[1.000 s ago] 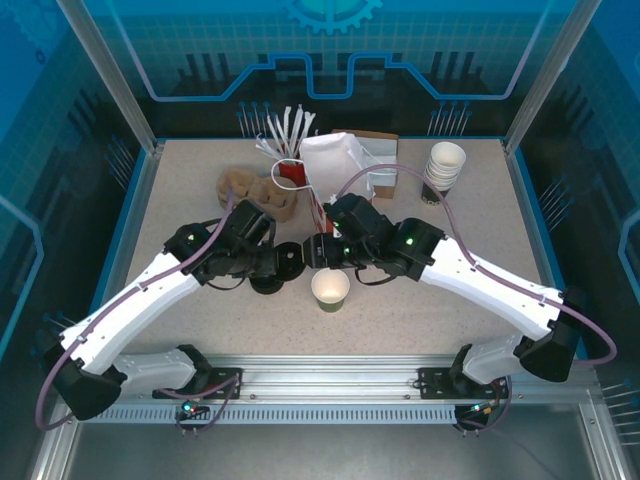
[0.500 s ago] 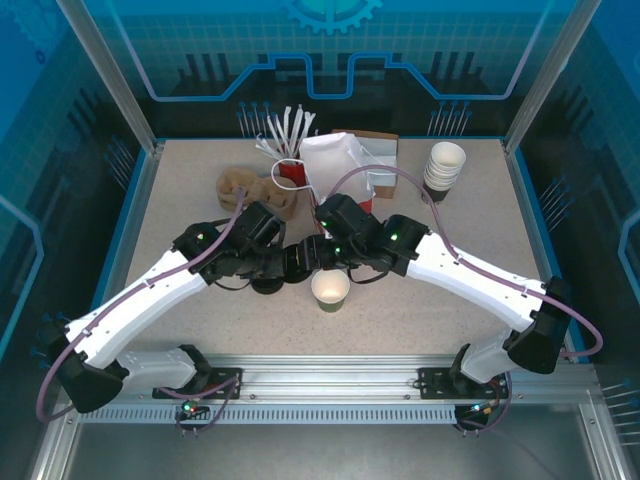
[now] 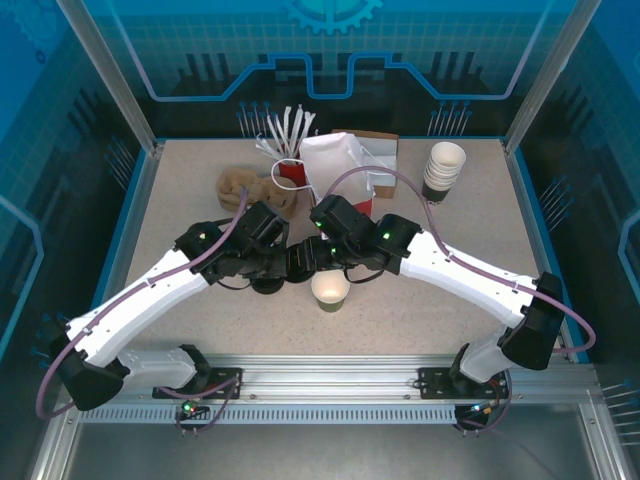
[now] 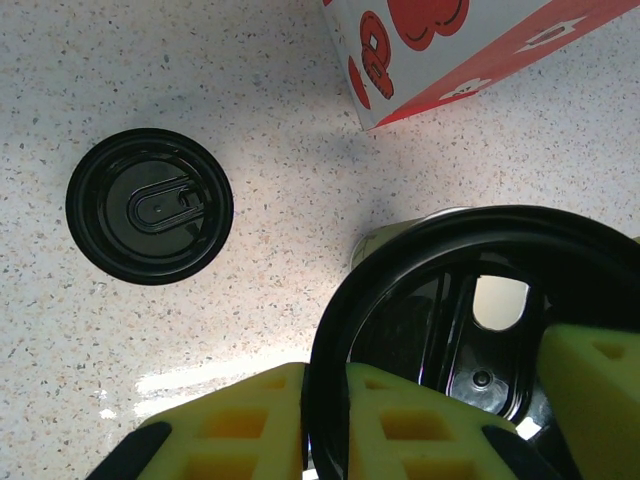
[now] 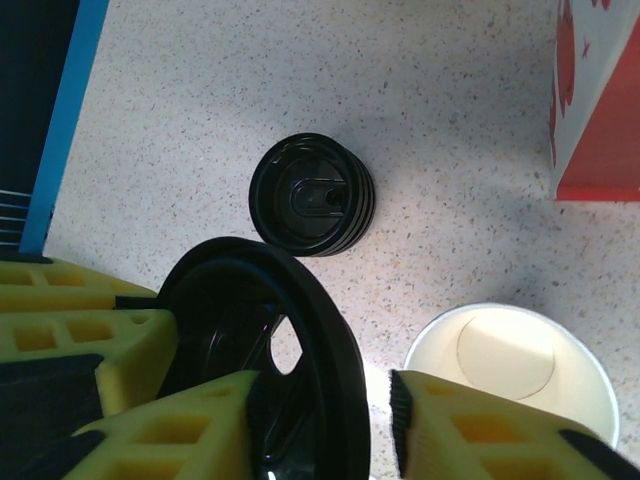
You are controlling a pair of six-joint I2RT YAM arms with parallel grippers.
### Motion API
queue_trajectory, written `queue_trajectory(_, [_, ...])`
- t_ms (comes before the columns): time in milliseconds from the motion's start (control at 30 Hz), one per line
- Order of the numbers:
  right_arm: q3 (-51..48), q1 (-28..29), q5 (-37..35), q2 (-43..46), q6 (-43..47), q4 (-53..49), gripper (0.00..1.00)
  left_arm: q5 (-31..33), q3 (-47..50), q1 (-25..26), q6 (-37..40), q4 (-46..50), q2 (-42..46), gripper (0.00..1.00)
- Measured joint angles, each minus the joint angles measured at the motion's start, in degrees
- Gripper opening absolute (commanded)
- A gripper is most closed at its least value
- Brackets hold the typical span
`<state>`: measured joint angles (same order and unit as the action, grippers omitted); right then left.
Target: Pack the takeout coffee
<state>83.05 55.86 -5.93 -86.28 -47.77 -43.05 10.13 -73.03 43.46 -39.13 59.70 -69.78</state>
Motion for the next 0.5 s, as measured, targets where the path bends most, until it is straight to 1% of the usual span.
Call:
queue_trajectory(133, [0.0,0.0,-0.5,0.0,0.0,-0.2,0.18,0.3,-0.3,0.2,0.0,0.1,-0.1,0.16])
queue_trajectory(233, [-0.1,-0.2,-1.2,0.0,0.2,-0.7,0.11,0.4,-0.8,0.3,0.0,0.0,-0.1,0.21])
queue_trajectory(400, [-0.6,-0.6,-1.0,0.3,0.4,-0.6,0.05,-0.3,-0.9,0.7,0.5,-1.6,0.3,0.32])
queue_trajectory(500, [-1.8,-1.6,-0.4,1.3,0.4,-0.7,0.02,-1.5,-0.9,0.7,1.7,-3.7,2.1,0.43])
